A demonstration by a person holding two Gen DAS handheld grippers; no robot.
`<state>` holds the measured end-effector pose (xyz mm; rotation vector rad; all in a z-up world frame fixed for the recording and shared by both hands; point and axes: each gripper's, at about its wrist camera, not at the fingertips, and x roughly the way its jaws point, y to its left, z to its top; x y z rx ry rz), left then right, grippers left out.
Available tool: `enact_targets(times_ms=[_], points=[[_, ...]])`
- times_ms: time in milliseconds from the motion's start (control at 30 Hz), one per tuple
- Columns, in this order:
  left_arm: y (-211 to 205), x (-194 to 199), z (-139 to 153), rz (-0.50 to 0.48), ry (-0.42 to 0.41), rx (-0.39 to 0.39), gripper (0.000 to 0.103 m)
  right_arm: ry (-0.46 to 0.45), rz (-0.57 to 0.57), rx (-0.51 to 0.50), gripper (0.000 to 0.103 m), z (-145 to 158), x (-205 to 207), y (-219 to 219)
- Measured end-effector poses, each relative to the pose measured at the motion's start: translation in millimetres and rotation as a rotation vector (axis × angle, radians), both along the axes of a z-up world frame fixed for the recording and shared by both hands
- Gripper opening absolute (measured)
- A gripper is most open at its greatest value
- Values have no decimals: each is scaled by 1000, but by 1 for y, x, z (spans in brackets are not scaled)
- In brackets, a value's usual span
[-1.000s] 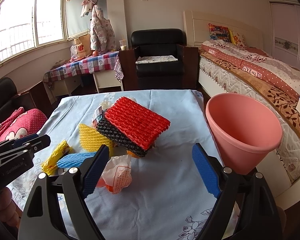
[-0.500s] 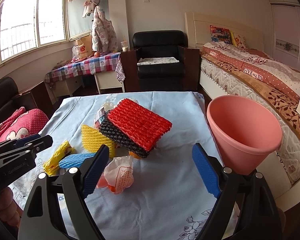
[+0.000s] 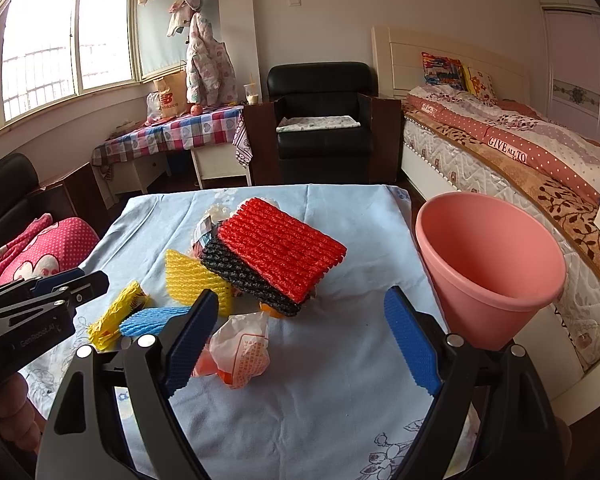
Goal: Collect trash
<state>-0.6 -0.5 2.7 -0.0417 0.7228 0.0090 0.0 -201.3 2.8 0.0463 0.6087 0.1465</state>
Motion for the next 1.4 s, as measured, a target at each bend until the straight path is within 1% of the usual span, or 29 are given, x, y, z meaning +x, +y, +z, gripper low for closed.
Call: enact_targets(times_ms=[333,500,667,700,733,867,1033,1200,1367,1400], points=[[3,-4,1,2,-18,-7,36,-12,26,3,85,0,-3,4],[21,-3,-5,11,-20,-48,36,-15,44,0,85,-3,-2,4],[40,-6,-14,10,11,-108,36,-13,59,9,85,-6,-1,4],[43,-8,-16,12,14,-111,36,-13,62,11,82,-6,-1,3],[45,-11,-17,13,15,-111,36,-12,66,13,79,-7,-1,3],[45,-12,-25,-2,36,-96,36,1,75,30,77,-11,2,1],[39,3,-37,-7,81,-78,36,3,93,39,73,-13,6,-1],[38,17,-48,1,121,-52,36,-7,127,39,72,-7,12,-3],[38,27,-59,-7,163,-34,36,-23,176,8,72,3,25,-3],[39,28,-61,-9,168,-35,32,-22,183,4,72,4,28,-3]])
